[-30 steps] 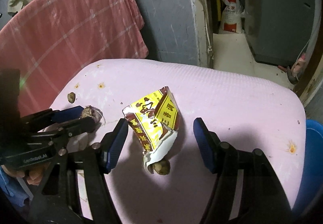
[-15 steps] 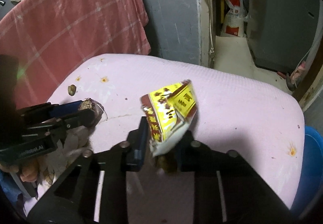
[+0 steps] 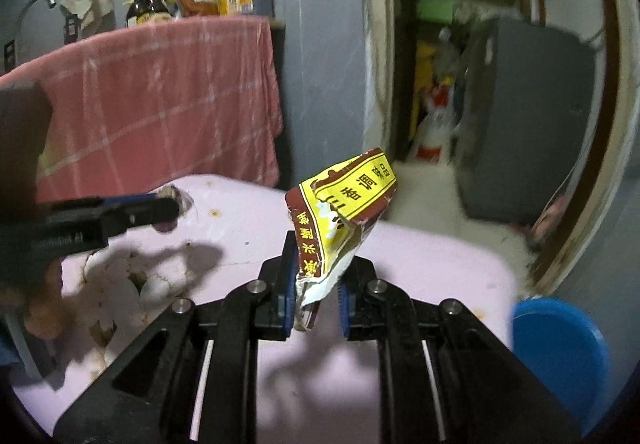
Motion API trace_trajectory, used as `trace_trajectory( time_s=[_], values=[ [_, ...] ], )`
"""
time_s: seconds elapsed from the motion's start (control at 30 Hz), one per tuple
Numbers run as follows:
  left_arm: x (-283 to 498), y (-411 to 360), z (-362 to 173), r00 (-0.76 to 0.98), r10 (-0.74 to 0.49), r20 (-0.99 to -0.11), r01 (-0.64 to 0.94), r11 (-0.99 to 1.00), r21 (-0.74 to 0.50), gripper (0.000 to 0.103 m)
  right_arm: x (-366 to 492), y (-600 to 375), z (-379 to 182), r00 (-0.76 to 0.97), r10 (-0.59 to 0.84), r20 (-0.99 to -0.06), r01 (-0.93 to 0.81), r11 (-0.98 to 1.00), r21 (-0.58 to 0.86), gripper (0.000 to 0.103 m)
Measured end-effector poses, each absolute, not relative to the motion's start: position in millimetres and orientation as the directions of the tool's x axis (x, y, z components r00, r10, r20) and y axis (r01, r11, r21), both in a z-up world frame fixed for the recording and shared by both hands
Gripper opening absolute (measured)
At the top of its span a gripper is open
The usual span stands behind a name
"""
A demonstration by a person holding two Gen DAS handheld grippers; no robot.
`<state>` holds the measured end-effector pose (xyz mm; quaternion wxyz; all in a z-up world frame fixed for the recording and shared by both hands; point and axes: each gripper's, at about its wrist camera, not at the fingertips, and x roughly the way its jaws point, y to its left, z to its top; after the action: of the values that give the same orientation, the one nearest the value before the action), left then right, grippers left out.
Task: Collect trash
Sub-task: 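Lift the onion and yellow wrapper and carry them over the blue bucket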
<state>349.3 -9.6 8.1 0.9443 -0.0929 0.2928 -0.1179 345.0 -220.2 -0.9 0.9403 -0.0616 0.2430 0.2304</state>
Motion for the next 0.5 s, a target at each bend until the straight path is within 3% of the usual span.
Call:
trace_trajectory(
  time_s=[0.23, 0.5],
  values=[
    [338, -47, 31, 0.842, -0.334, -0.424, 0.246, 0.937, -0.248, 0.03, 315, -258, 28, 0.856, 0.348, -0.382, -0.396, 0.917, -0.05, 0.017],
    [335, -96, 51, 0.845, -0.423, -0.327, 0.351, 0.901, -0.255, 0.03, 291, -320, 47, 0.94, 0.194, -0.282, -0.219, 0.974, -0.06, 0.017]
  ],
)
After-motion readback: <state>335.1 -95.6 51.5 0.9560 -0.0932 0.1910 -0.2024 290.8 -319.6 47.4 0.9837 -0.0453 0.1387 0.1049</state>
